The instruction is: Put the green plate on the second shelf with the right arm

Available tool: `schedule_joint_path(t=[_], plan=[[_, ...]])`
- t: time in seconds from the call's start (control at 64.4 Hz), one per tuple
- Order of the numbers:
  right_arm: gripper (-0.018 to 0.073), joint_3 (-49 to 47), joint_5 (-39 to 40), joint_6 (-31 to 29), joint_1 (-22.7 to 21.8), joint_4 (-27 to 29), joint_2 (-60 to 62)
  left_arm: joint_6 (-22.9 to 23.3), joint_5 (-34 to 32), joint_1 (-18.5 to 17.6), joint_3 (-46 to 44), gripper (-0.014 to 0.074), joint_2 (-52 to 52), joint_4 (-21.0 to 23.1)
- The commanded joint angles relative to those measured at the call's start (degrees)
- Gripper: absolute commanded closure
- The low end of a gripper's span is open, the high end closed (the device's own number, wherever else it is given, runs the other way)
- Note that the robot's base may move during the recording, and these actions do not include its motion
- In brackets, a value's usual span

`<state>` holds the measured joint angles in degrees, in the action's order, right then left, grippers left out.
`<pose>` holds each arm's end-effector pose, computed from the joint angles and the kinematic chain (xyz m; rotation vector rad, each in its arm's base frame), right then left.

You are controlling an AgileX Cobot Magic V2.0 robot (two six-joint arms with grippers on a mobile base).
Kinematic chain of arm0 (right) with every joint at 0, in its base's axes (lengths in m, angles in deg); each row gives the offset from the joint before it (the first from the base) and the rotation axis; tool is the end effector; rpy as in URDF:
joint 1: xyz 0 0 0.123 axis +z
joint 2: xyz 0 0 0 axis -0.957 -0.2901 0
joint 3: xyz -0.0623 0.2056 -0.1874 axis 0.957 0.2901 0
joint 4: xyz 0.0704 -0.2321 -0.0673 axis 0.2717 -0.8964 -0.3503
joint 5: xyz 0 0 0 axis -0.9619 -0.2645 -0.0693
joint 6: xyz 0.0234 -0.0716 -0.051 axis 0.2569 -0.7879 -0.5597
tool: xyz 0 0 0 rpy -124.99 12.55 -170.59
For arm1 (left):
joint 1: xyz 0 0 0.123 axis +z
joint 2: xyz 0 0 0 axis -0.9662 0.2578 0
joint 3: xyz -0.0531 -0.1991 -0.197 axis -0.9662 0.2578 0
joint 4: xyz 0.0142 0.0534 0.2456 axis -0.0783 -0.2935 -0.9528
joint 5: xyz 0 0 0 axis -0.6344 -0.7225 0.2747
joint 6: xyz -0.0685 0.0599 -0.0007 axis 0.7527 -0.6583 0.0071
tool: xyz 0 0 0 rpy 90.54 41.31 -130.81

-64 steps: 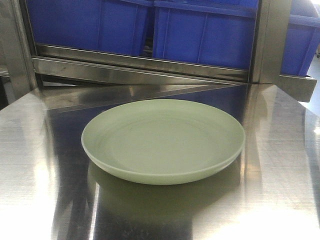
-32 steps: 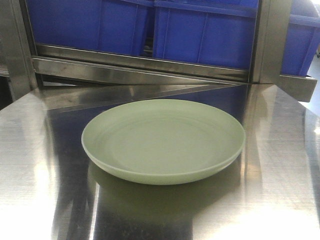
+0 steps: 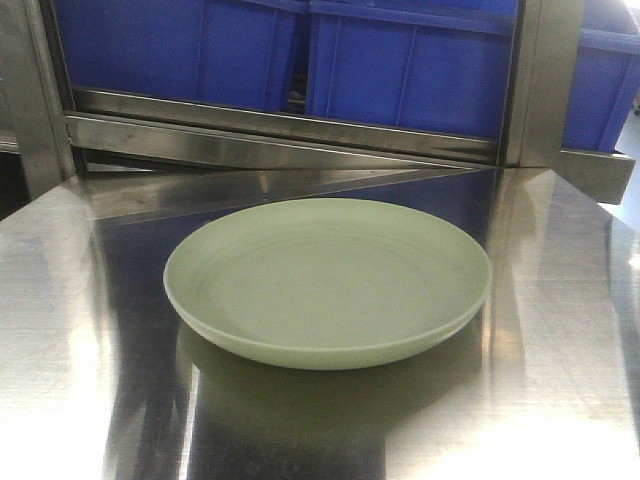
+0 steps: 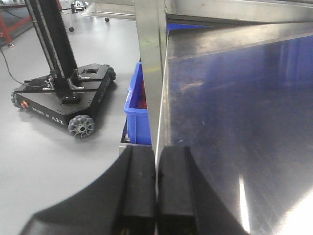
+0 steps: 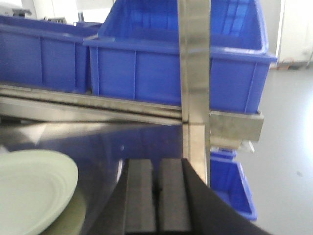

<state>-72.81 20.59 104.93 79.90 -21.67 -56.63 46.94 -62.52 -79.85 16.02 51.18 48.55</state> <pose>0.0670 0.0114 0.2059 -0.0122 1.5339 0.2337 0.0535 0.0043 0.1819 0.0247 1.8193 0.0414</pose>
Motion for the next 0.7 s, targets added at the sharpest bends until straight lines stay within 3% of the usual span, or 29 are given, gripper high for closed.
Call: schedule_joint_path(t=[0.0, 0.217, 0.357, 0.497, 0.621, 0.683], plan=[[0.0506, -4.6, 7.4, 2.0, -0.3, -0.7, -8.5, 0.1, -3.3, -0.4, 2.4, 0.0472, -1.3, -0.1], [0.0506, -16.7, 6.6, 13.4, -0.1, -0.7, -28.5, 0.1, -3.3, -0.4, 2.4, 0.0472, -1.3, -0.1], [0.0495, -24.8, -1.2, 20.3, 0.2, -0.8, -40.2, 0.1, -3.3, -0.4, 2.4, 0.0472, -1.3, -0.1], [0.0389, -33.4, -10.3, 20.4, 3.3, -0.8, -50.2, 0.1, -3.3, -0.4, 2.4, 0.0472, -1.3, -0.1], [0.0241, -40.2, -14.9, 20.4, 8.5, -0.8, -57.6, 0.1, -3.3, -0.4, 2.4, 0.0472, -1.3, -0.1], [0.0215, -43.5, -17.5, 20.4, 10.9, -0.7, -60.8, 0.1, -3.3, -0.4, 2.4, 0.0472, -1.3, -0.1]])
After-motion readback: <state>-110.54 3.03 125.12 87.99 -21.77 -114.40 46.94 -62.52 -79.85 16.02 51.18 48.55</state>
